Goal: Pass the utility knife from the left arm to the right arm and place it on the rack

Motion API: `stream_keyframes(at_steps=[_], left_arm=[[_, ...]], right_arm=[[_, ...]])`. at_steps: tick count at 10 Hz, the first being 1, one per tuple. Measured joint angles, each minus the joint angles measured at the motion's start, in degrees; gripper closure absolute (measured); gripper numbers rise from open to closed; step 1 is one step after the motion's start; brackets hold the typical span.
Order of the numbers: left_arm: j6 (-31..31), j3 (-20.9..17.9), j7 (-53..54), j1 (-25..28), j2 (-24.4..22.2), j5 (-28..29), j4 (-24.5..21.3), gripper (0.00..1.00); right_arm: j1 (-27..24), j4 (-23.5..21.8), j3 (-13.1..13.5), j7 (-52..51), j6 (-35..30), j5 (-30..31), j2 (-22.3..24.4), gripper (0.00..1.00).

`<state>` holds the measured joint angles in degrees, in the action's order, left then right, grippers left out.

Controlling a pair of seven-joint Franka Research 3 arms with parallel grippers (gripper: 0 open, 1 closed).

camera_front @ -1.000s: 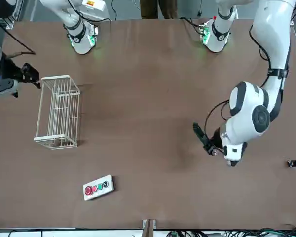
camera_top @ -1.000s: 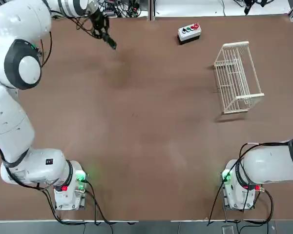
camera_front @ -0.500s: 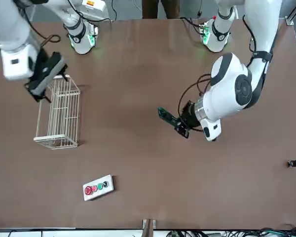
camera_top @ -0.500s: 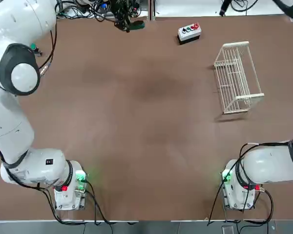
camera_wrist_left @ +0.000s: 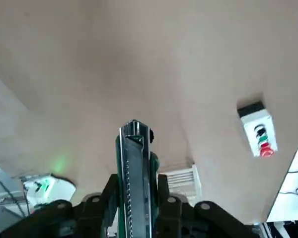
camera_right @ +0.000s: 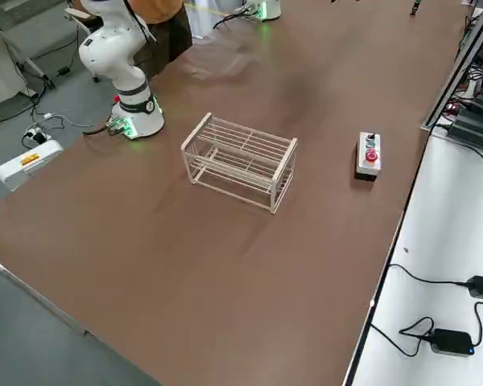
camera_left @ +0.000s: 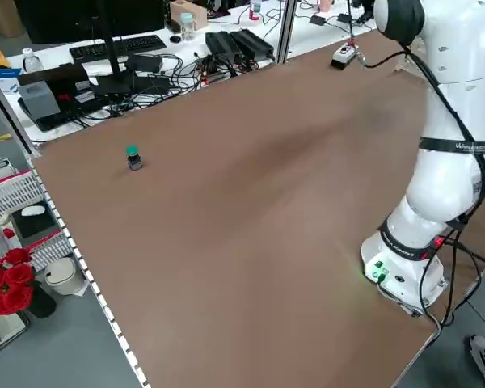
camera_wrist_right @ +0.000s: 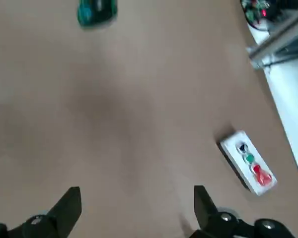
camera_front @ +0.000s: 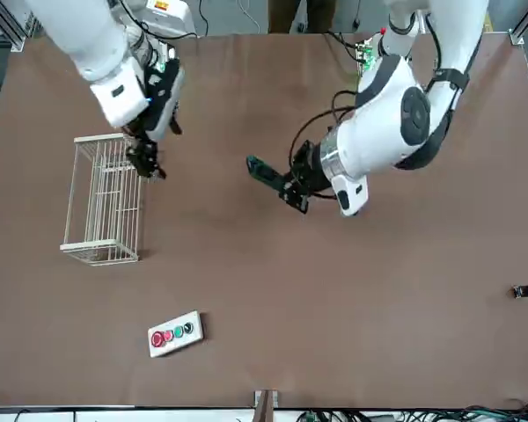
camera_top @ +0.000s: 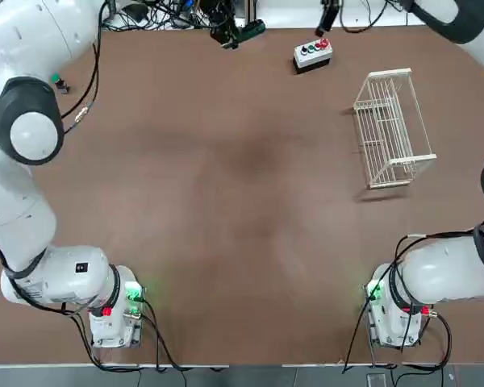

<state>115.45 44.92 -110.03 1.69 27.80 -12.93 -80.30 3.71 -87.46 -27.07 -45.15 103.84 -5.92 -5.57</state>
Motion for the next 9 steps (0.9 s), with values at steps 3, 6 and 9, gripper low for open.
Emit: stream_keyframes(at_steps=[3,6,9], left_arm=[[0.0,0.1,-2.8,-2.0,0.1,0.0,0.8,0.65],[0.0,0.1,-3.8,-2.5,0.2,-0.1,0.8,0.65],[0.0,0.2,-4.3,-2.6,0.2,-0.1,0.9,0.65]], right_arm=[[1.5,5.5,-4.2,7.6,1.2,0.0,-4.2,0.00],[3.5,6.1,-4.8,12.0,5.5,0.0,-6.3,0.00],[6.4,6.1,-5.3,16.6,8.3,1.3,-8.4,0.00]])
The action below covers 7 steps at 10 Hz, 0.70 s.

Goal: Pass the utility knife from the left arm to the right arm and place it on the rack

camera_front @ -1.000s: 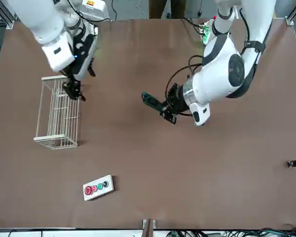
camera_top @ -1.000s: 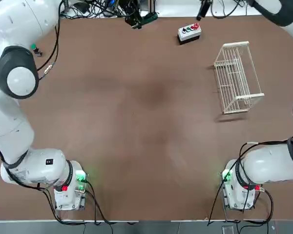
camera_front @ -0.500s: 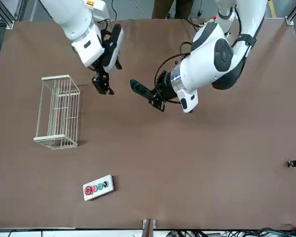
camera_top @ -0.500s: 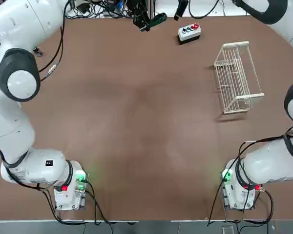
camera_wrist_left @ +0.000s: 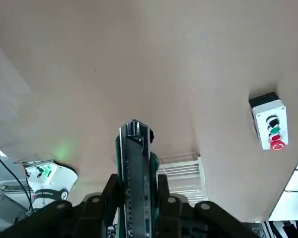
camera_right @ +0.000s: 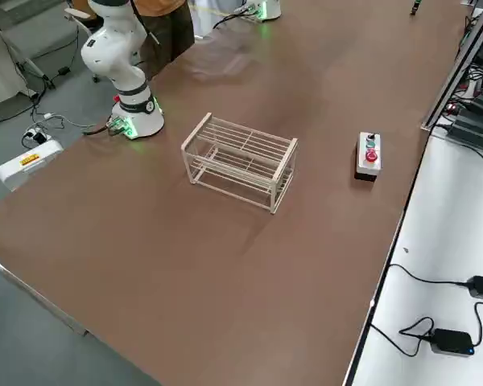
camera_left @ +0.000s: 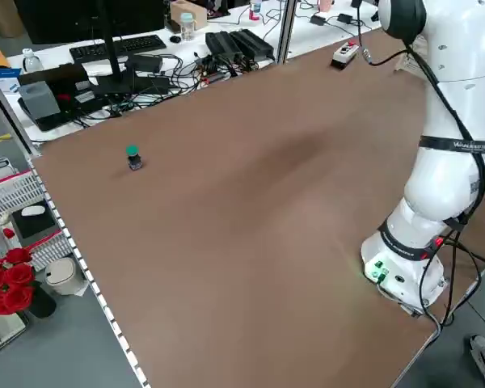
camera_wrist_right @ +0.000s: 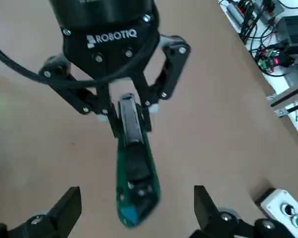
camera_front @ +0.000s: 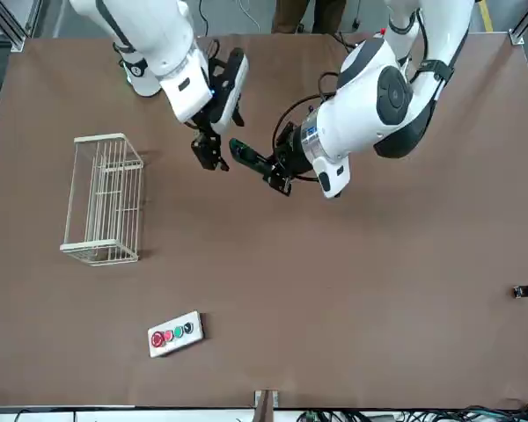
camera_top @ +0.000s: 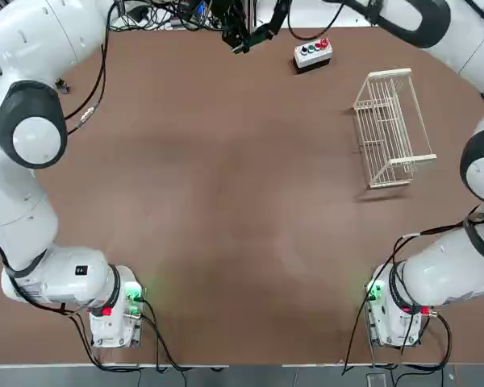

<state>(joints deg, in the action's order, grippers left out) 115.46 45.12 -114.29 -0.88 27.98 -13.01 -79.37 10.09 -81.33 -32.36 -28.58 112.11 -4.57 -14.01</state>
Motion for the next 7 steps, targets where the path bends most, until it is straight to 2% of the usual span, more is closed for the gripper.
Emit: stream_keyframes(at_steps=[3,7], left_arm=[[0.0,0.9,-0.3,-0.1,0.0,0.0,0.0,0.65],[0.0,1.3,-0.4,-0.1,0.0,0.0,0.1,0.65]], right_arm=[[0.4,0.1,-2.8,4.6,1.8,4.9,-1.9,0.00],[0.4,0.3,-3.3,5.1,2.1,6.8,-3.2,0.00]])
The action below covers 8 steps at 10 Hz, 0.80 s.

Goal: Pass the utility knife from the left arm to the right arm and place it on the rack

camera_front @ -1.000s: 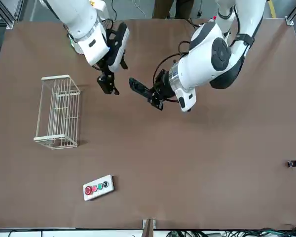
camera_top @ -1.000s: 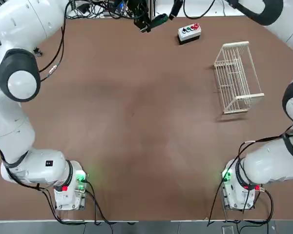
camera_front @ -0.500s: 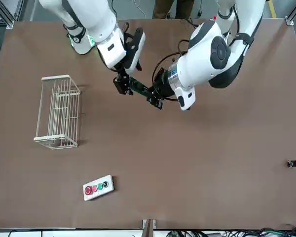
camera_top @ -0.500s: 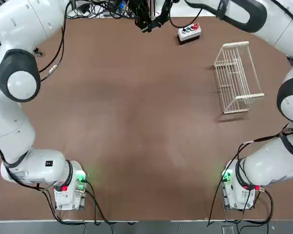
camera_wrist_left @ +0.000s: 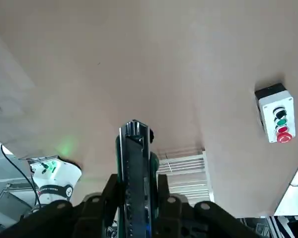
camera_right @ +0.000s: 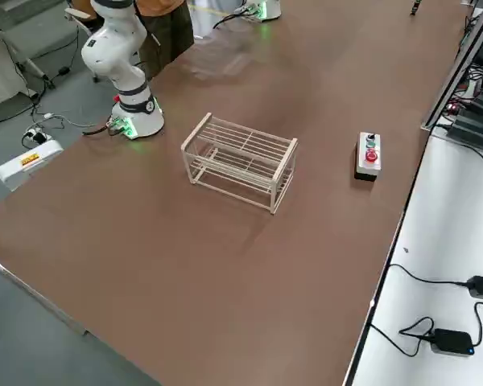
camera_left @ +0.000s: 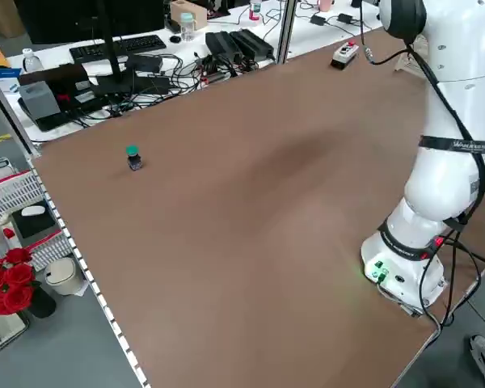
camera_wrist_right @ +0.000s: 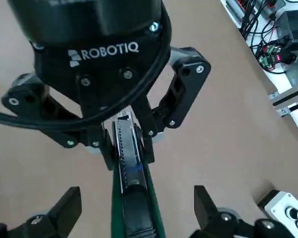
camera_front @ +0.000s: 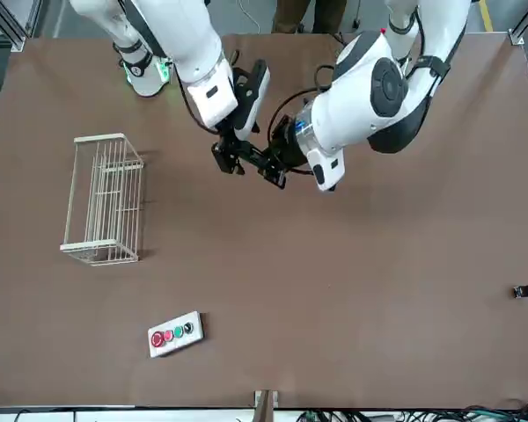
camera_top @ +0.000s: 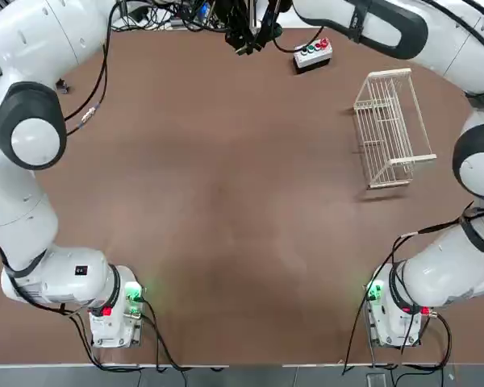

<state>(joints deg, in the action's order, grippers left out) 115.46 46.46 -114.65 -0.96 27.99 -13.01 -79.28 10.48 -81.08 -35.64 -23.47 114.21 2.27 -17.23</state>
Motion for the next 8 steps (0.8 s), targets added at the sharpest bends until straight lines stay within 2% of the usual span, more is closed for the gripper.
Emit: stream_keyframes(at_steps=[5,7,8], left_arm=[[0.0,0.0,0.0,0.0,0.0,0.0,0.2,0.65],[0.0,0.0,0.0,0.0,0.0,0.0,0.2,0.65],[0.0,0.0,0.0,0.0,0.0,0.0,0.2,0.65]], right_arm=[[0.4,0.0,-0.4,0.7,0.0,1.4,-0.9,0.03],[0.7,0.0,-0.5,0.9,0.0,1.5,-0.9,0.10],[0.8,0.0,-0.5,1.0,0.0,1.5,-0.9,0.19]])
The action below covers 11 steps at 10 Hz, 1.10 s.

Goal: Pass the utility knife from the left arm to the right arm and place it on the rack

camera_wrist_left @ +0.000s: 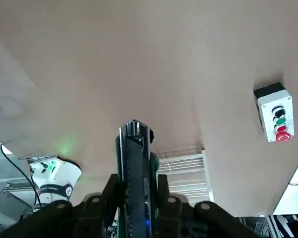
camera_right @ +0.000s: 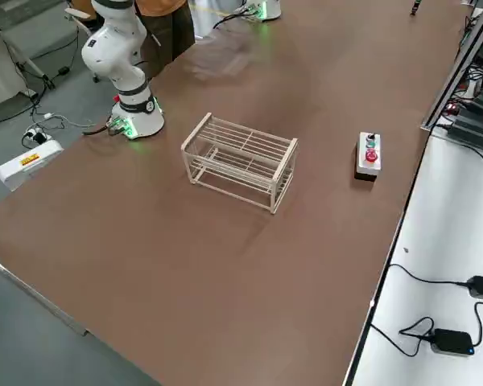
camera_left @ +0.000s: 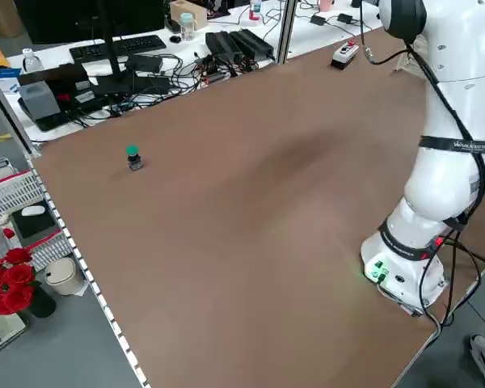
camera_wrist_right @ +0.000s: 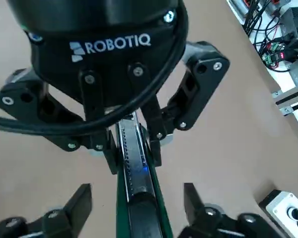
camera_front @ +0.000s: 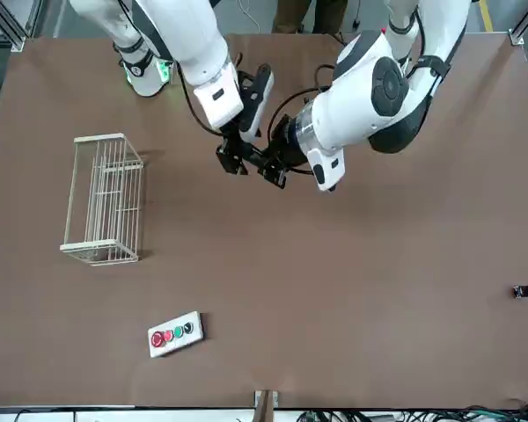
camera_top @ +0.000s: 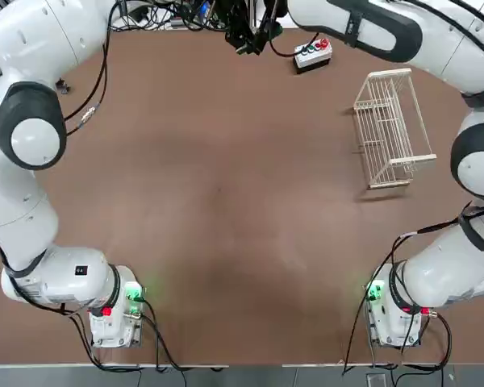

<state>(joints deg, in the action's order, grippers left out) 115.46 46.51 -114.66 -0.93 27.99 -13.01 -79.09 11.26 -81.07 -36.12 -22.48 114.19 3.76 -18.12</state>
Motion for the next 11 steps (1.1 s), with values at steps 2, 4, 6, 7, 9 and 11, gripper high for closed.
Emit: stream_keyframes(at_steps=[2,4,6,7,9,11], left_arm=[[0.0,0.0,0.0,0.0,0.0,0.0,0.1,0.65],[-0.3,0.1,0.0,0.0,0.0,0.0,0.1,0.65],[-0.4,0.1,0.4,0.1,0.0,0.0,0.1,0.65],[-0.4,0.1,0.5,0.1,0.0,0.0,0.1,0.65],[-0.4,0.1,0.8,0.1,0.0,0.0,0.1,0.65],[-0.4,0.1,1.1,0.3,0.0,-0.1,0.1,0.65]], right_arm=[[0.2,0.0,0.0,0.1,0.0,0.0,0.0,0.30],[0.2,0.1,0.1,0.2,0.1,0.5,0.0,0.50],[0.2,0.2,0.1,0.1,0.0,0.6,-0.1,0.60],[0.3,0.2,0.1,0.1,0.0,0.6,-0.1,0.60],[0.3,0.3,0.0,0.8,0.1,0.6,-0.2,0.60],[0.3,0.3,0.0,1.4,0.3,0.6,-0.3,0.60]])
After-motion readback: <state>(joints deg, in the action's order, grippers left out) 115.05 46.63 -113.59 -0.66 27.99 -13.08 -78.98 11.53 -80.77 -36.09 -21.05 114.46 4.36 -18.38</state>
